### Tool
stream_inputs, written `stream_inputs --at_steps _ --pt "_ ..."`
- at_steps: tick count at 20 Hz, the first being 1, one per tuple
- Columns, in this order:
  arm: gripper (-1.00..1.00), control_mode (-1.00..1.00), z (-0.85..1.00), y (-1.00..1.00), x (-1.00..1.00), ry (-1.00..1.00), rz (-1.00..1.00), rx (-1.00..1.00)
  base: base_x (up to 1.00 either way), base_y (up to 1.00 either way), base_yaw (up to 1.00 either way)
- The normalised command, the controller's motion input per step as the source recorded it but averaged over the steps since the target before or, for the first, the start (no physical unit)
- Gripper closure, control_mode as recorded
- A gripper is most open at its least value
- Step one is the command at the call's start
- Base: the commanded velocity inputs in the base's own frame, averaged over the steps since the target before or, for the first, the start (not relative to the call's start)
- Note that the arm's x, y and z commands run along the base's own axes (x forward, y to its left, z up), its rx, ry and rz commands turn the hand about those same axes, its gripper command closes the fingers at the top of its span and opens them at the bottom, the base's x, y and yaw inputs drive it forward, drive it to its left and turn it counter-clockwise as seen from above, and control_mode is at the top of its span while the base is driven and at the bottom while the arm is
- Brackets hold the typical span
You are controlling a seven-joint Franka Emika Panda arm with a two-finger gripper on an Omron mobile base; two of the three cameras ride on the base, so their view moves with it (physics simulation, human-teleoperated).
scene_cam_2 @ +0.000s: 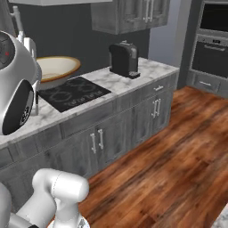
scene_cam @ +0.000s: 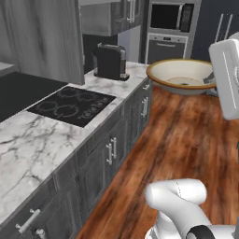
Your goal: Move the bowls from the cabinet to the plates on the dining table.
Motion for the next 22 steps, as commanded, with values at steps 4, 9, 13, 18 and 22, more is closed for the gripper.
stream_inputs --at_steps 4,9,13,18,22 --pt "1.0 1.0 0.0 0.0 0.0 0.0 0.0 0.0 0.0 0.0 -0.25" --pt "1.0 1.0 0.0 0.0 0.0 0.0 0.0 0.0 0.0 0.0 -0.25" --pt "1.0 1.0 0.0 0.0 0.0 0.0 0.0 0.0 0.0 0.0 -0.25" --pt "1.0 1.0 0.0 0.0 0.0 0.0 0.0 0.0 0.0 0.0 -0.25" --pt "1.0 1.0 0.0 0.0 0.0 0.0 0.0 0.0 0.0 0.0 -0.25"
